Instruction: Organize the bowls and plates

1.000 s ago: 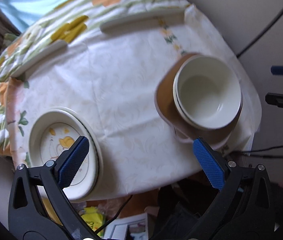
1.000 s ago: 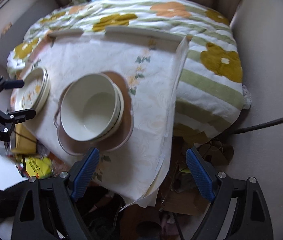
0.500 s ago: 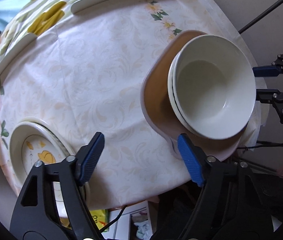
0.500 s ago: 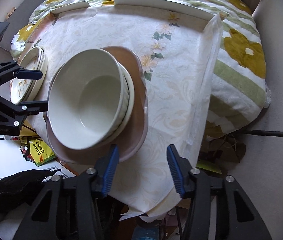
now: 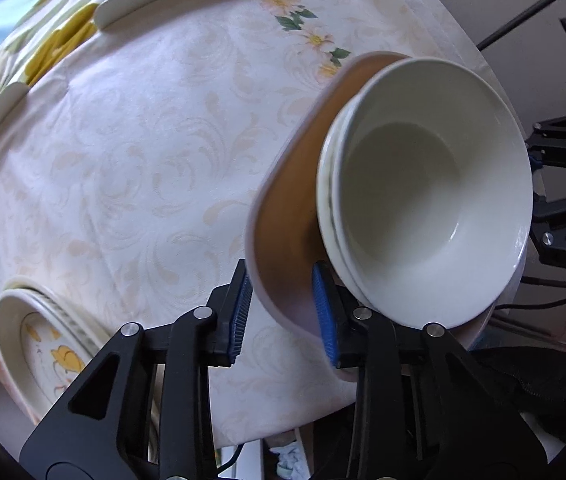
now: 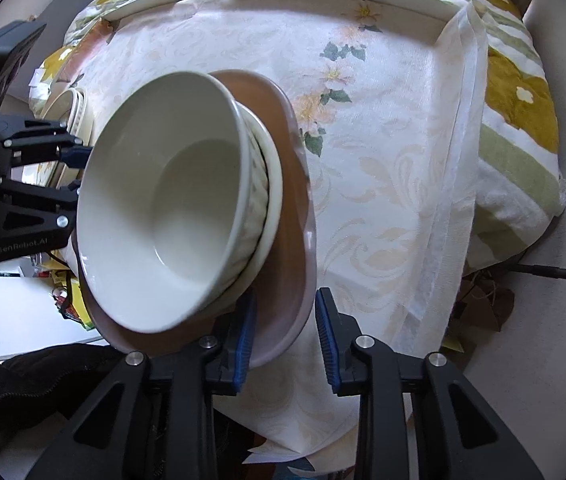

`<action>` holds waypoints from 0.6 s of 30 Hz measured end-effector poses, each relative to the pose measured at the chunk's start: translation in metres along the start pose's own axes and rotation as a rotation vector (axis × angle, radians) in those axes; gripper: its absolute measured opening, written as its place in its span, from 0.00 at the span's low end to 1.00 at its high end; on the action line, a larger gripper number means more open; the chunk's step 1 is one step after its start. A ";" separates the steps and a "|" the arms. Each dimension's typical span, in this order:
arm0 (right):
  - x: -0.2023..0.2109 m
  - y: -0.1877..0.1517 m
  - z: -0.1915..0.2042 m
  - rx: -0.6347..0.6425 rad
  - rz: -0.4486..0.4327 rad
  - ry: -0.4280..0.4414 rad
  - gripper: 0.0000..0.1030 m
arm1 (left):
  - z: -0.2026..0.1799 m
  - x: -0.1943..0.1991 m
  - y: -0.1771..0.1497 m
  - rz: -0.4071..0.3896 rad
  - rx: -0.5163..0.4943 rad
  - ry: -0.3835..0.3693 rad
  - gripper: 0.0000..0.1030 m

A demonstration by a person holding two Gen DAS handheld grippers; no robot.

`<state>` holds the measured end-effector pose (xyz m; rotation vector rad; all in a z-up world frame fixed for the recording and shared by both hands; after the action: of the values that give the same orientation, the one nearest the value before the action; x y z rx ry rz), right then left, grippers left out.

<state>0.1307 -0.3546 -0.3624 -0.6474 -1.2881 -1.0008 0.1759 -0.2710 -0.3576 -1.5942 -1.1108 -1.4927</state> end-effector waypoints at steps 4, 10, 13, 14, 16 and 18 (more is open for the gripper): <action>-0.008 0.002 0.004 0.006 -0.007 0.027 0.18 | -0.007 -0.003 0.002 -0.022 -0.040 0.025 0.22; -0.008 0.003 0.006 0.011 -0.021 0.008 0.17 | -0.008 0.003 0.006 -0.067 -0.039 0.030 0.20; -0.004 0.006 0.006 0.024 -0.032 0.011 0.17 | -0.005 0.013 0.006 -0.087 -0.027 0.025 0.20; -0.002 0.008 0.006 0.032 -0.039 0.008 0.17 | -0.004 0.015 0.008 -0.093 -0.024 0.027 0.20; 0.002 0.013 0.006 0.051 -0.050 -0.003 0.17 | 0.000 0.020 0.009 -0.112 -0.012 0.035 0.20; 0.006 0.019 0.008 0.070 -0.063 -0.009 0.17 | 0.004 0.029 0.008 -0.131 0.010 0.041 0.20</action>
<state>0.1435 -0.3406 -0.3526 -0.5618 -1.3526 -1.0004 0.1842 -0.2669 -0.3286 -1.5022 -1.2170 -1.5948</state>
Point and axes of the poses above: each gripper's, at about its wrist camera, not at the fingertips, and x roughly against the way its jaws point, z to its left, y to its top, the point moved 10 cm from there along -x, roughly the way its jaws point, and after that the axes turned 9 degrees about x, right-handed, at the moved point
